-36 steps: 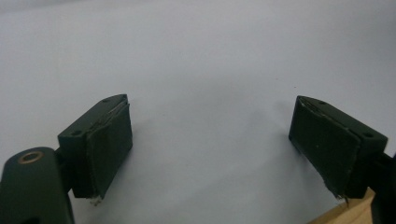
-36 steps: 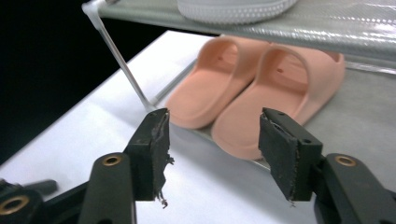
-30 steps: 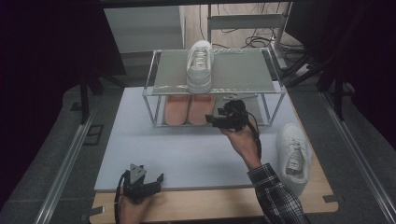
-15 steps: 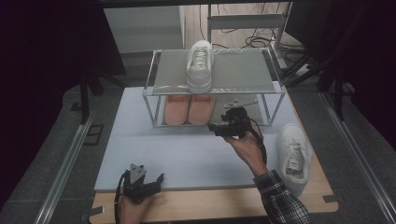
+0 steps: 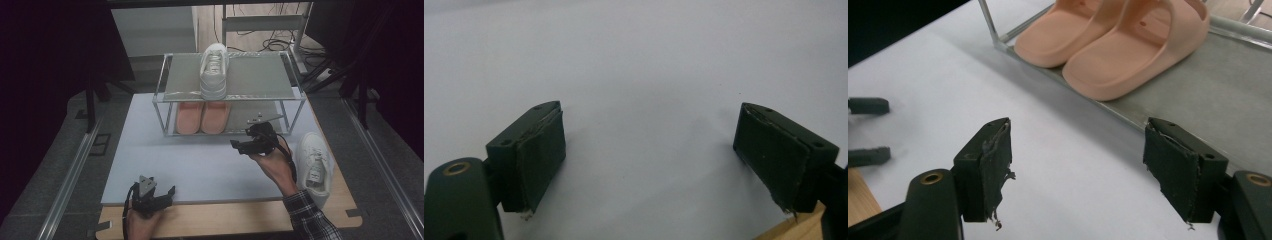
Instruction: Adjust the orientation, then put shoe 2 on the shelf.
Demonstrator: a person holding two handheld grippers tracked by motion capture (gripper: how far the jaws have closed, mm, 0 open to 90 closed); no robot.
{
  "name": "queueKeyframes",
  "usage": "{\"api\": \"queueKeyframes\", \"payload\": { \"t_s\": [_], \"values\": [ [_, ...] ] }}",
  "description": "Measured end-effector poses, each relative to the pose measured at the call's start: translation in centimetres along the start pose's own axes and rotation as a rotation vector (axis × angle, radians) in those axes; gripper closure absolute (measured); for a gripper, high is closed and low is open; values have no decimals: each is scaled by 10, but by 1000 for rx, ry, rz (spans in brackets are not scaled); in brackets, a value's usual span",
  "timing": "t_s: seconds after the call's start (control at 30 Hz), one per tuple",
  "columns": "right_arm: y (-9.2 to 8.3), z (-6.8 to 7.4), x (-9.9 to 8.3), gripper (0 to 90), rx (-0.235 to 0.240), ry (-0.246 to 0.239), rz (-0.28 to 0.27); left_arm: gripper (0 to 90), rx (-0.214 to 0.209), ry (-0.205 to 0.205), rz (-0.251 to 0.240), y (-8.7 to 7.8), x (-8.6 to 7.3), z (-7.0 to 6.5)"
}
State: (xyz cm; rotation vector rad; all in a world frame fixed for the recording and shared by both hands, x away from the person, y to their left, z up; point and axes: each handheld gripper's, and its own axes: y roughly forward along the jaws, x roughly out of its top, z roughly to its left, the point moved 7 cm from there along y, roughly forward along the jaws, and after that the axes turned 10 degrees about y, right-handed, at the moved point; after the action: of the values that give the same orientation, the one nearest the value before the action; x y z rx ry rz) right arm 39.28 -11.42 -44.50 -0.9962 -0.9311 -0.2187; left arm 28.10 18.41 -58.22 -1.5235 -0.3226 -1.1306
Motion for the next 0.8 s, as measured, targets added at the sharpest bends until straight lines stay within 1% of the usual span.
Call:
{"api": "queueKeyframes", "payload": {
  "t_s": [0.43,0.5,0.53,0.6,0.73,0.8],
  "values": [
    [-18,-16,-9,274,-39,7,3,133,-1,3,0,0,0,0],
    [-22,-21,-12,274,-56,7,6,133,-1,3,0,0,0,0],
    [-22,-21,-12,274,-56,7,6,133,-1,3,0,0,0,0],
    [-27,-27,-14,274,-64,13,8,133,-1,3,0,0,0,0],
    [-33,-32,-16,277,-75,20,7,133,-1,3,0,0,0,0],
    [-38,-38,-18,280,-89,22,7,133,-1,3,0,0,0,0]
  ]
}}
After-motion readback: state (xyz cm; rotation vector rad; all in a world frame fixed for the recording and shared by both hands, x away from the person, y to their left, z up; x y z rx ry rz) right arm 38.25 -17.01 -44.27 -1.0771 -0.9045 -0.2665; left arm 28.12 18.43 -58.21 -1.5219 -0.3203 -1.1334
